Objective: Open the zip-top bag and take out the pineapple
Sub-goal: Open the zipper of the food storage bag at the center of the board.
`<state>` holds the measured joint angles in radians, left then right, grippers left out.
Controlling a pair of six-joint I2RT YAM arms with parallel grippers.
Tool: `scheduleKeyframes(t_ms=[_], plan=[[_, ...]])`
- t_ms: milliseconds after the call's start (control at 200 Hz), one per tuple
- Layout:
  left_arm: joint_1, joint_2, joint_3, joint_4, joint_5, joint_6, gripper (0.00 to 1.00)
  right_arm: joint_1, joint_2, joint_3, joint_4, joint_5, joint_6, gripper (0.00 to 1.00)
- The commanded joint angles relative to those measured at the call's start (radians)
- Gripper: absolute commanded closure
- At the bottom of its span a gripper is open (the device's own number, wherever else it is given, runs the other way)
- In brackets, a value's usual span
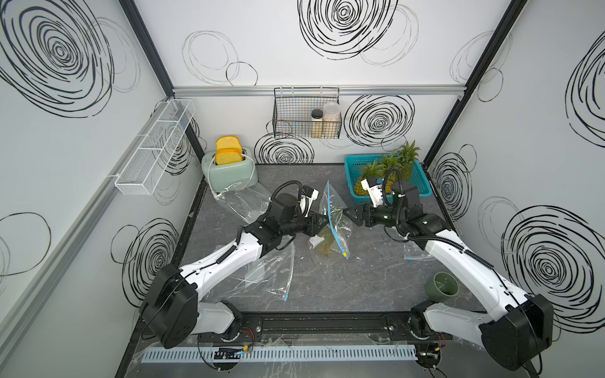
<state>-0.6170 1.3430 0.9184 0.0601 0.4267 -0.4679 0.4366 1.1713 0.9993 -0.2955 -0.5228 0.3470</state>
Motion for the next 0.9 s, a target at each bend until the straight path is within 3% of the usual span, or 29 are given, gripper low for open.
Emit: scheduleKeyframes(t_ms=[0,250,495,530,645,690,770,895], plan=[[0.011,0.012,0.005,0.056,0.016,-0.020,0.77,0.009,-0.020,-0.009,0.046,-0.048,-0.003,0.30],[0.011,-0.007,-0.015,0.062,0.021,-0.022,0.81,0.019,0.028,-0.021,0.087,-0.079,0.012,0.30],[0.005,0.004,-0.027,0.093,0.033,-0.041,0.83,0.063,0.127,-0.002,0.128,-0.097,0.028,0.38],[0.002,0.008,-0.027,0.098,0.035,-0.042,0.84,0.064,0.139,-0.006,0.139,-0.106,0.040,0.42],[-0.002,0.012,-0.027,0.102,0.035,-0.044,0.94,0.065,0.154,-0.029,0.181,-0.108,0.068,0.81],[-0.002,0.007,-0.030,0.100,0.028,-0.043,1.00,0.064,0.145,-0.040,0.193,-0.101,0.075,0.92],[0.002,-0.009,-0.038,0.086,0.016,-0.035,1.00,0.043,0.122,-0.056,0.195,-0.099,0.079,1.00],[0.022,-0.054,-0.055,0.046,0.000,-0.009,1.00,-0.024,0.076,-0.108,0.214,-0.136,0.099,1.00]])
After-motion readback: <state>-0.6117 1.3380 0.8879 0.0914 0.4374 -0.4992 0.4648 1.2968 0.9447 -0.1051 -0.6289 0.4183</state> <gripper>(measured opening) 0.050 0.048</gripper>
